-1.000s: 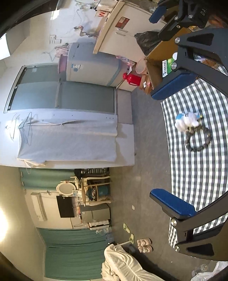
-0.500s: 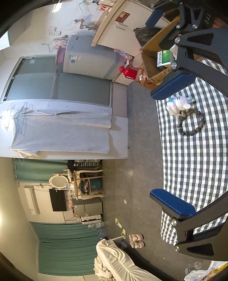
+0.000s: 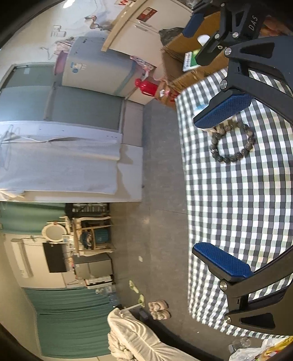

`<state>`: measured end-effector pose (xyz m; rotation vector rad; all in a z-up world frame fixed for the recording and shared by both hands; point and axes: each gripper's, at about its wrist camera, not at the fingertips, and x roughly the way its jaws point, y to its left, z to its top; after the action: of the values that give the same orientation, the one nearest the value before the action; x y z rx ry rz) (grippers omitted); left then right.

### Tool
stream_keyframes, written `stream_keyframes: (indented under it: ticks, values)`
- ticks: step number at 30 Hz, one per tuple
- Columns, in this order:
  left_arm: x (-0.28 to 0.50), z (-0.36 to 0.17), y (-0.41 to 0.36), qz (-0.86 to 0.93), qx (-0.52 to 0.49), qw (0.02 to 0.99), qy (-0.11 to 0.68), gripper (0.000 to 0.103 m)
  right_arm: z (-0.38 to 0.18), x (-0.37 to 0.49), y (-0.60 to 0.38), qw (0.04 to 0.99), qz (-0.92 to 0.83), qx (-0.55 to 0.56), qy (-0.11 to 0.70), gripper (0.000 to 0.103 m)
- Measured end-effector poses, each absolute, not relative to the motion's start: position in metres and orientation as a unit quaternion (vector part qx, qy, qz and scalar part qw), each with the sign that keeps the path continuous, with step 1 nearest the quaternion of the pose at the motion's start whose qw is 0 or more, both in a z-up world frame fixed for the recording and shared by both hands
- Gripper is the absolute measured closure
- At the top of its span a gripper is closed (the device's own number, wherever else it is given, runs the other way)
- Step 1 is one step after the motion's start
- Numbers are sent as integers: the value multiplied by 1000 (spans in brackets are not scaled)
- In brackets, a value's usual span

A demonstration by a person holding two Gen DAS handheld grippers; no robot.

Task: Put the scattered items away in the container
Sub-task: 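Move both grippers back from the box toward the bracelet and plush toy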

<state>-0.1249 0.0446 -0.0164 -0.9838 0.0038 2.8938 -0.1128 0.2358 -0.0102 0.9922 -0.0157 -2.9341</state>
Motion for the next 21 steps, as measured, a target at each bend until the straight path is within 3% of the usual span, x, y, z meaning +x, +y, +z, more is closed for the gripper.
stream_keyframes:
  ticks: [9, 15, 21]
  values:
    - [-147, -59, 47, 927, -373, 47, 6, 0, -35, -144, 224, 7, -934, 356, 19, 1]
    - [-157, -81, 51, 918, -394, 50, 10, 0, -51, -161, 217, 10, -924, 381, 25, 17]
    - [-164, -95, 57, 910, -410, 55, 18, 2, -53, -169, 220, 13, -924, 383, 11, 21]
